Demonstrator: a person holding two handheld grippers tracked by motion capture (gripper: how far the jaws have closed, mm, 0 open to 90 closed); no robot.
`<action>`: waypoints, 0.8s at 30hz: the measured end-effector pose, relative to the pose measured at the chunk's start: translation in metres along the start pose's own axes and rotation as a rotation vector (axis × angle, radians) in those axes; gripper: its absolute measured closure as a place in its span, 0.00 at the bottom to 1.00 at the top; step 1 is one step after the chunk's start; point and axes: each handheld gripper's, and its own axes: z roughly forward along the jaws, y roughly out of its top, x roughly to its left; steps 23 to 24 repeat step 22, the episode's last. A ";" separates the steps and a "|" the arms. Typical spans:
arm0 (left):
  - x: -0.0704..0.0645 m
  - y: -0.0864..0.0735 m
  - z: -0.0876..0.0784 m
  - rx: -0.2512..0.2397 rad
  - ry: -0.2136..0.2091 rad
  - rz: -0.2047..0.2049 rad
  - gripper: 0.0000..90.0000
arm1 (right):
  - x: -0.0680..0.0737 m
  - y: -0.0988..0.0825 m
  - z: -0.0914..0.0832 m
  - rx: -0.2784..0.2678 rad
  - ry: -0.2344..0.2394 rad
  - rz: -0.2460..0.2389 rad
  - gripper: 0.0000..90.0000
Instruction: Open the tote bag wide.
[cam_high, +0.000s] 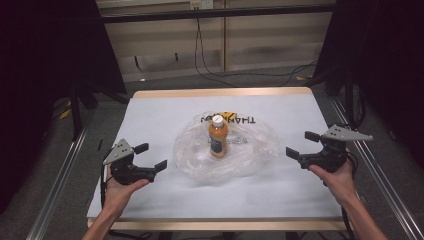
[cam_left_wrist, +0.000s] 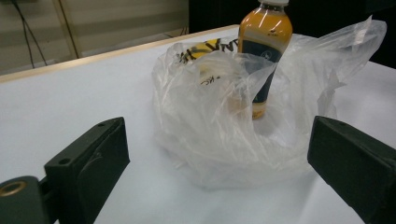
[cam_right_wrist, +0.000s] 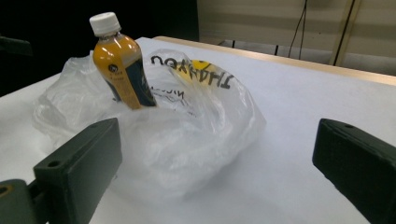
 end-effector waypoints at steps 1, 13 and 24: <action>-0.002 -0.003 -0.004 -0.002 0.015 0.002 0.06 | 0.001 -0.003 -0.004 0.005 -0.003 -0.003 0.02; -0.020 -0.027 -0.024 -0.032 0.074 0.019 0.03 | 0.016 -0.036 -0.033 -0.015 -0.055 -0.003 0.04; -0.022 -0.043 -0.016 0.049 0.057 0.051 0.02 | 0.014 -0.055 -0.044 -0.037 -0.089 0.031 0.03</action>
